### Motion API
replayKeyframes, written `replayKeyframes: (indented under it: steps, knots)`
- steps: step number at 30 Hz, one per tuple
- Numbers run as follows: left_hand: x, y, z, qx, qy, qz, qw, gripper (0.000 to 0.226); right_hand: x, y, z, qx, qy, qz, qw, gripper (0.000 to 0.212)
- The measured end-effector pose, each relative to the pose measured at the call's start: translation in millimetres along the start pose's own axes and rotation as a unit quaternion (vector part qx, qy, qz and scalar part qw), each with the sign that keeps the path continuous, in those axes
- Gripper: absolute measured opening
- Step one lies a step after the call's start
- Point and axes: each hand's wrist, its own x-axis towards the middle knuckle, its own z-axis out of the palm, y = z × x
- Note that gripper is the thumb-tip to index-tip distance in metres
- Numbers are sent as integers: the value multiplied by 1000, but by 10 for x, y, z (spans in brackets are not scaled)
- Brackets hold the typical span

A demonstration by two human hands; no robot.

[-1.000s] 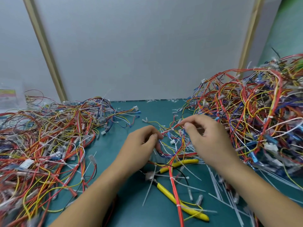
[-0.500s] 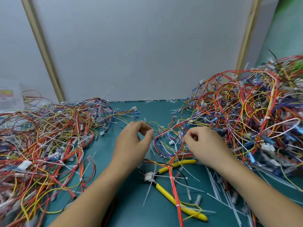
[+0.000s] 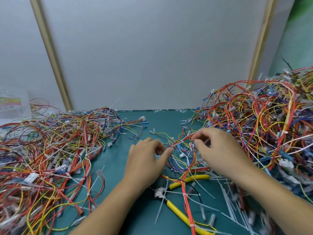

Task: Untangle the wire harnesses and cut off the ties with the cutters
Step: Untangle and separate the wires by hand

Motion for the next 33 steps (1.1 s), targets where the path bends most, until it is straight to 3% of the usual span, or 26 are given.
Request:
replayKeyframes:
  steps: [7, 11, 14, 17, 22, 25, 33]
  knots:
    - [8, -3, -13, -4, 8, 6, 1000, 26, 606, -50, 236, -150, -173, -4, 973, 29]
    - [-4, 22, -32, -40, 44, 28, 998, 18, 719, -39, 392, -178, -187, 3, 966, 21]
    - [-4, 38, -53, -57, 90, 37, 994, 11, 721, -7, 378, -94, -151, 13, 984, 15]
    - [-9, 60, -73, -75, 135, 57, 986, 7, 621, -38, 265, 79, -76, 13, 994, 11]
    - [-29, 109, -80, -89, 118, 106, 983, 26, 288, -211, 117, 337, -23, -1, 941, 21]
    - [-42, 108, -52, -79, 71, 104, 989, 23, 120, -247, 142, 385, -16, -2, 923, 24]
    - [-79, 124, -56, -133, 10, 106, 985, 28, 24, -211, 219, 380, -55, -15, 923, 23]
